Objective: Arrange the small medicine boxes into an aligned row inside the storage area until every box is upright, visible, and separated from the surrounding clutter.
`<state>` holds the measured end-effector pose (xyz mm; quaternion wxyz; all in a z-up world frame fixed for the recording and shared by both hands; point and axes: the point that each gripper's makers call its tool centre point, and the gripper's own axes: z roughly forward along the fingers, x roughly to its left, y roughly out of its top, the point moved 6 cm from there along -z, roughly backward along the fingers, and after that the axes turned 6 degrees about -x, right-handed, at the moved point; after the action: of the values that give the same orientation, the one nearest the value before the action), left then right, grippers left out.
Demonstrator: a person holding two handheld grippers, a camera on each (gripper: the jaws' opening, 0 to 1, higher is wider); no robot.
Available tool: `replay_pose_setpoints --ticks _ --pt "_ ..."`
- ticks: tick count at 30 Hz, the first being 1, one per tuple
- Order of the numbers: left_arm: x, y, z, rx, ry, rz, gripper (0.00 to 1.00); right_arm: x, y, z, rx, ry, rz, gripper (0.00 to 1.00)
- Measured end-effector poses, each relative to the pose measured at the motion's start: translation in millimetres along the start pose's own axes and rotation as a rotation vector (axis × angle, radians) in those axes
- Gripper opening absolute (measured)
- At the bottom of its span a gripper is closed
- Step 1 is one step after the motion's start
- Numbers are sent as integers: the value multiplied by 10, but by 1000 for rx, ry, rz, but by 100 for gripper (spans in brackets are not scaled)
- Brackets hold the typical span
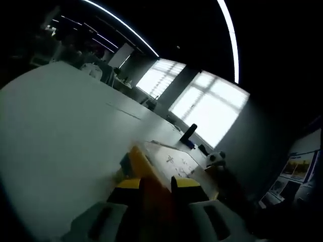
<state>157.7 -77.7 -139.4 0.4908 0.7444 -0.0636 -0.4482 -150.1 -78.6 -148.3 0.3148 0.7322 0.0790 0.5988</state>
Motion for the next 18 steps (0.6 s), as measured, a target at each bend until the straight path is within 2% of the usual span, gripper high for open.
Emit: replay_pose_setpoints --ticks 4,9,12,15,18 --pt "-41 -20 14 -8 -9 5 20 -68 99 -64 -12 13 -30 19" --pt "35 46 18 -4 -25 32 21 -70 110 -63 -18 28 -84 20" --pt "68 80 3 -19 -43 86 21 -110 147 -94 -34 56 -136 22" --pt "52 80 -19 -24 -60 135 21 -134 183 -92 -83 74 -257 23" --pt "36 81 -32 -24 -71 177 22 -105 161 -80 -108 81 -299 23"
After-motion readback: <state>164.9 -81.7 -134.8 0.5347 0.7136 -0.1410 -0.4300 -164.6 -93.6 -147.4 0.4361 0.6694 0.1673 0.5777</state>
